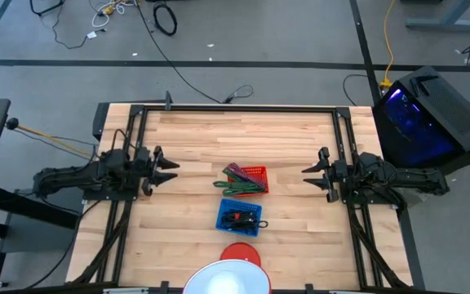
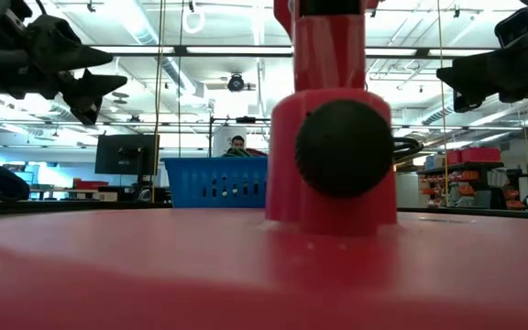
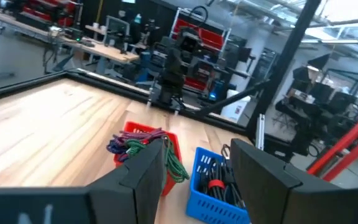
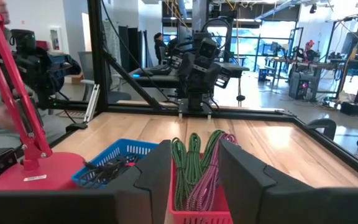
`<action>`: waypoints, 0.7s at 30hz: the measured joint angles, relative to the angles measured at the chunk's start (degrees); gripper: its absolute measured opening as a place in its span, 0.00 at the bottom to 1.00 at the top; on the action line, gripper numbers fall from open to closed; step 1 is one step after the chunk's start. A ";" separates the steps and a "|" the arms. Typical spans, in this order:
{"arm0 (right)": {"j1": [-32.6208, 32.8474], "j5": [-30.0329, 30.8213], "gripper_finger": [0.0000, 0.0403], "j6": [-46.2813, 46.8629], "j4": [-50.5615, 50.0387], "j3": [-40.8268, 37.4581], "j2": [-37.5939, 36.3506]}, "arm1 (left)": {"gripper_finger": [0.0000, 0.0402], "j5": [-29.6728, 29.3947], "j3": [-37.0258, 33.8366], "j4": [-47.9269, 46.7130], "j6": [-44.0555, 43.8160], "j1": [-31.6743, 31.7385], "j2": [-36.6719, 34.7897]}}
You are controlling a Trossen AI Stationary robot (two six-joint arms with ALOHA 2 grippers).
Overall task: Pick & Place USB Port
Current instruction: Return to Home Position
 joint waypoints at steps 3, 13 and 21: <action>0.00 0.02 0.33 0.00 0.00 0.00 0.00 | 0.47 -0.56 0.00 0.77 -0.44 0.00 0.02; 0.00 0.00 0.33 0.00 0.00 0.00 0.02 | 0.47 -0.78 0.02 1.38 -0.17 0.00 0.07; 0.00 0.01 0.33 0.00 -0.02 0.00 0.01 | 0.47 -0.87 0.02 1.56 -0.17 0.00 0.09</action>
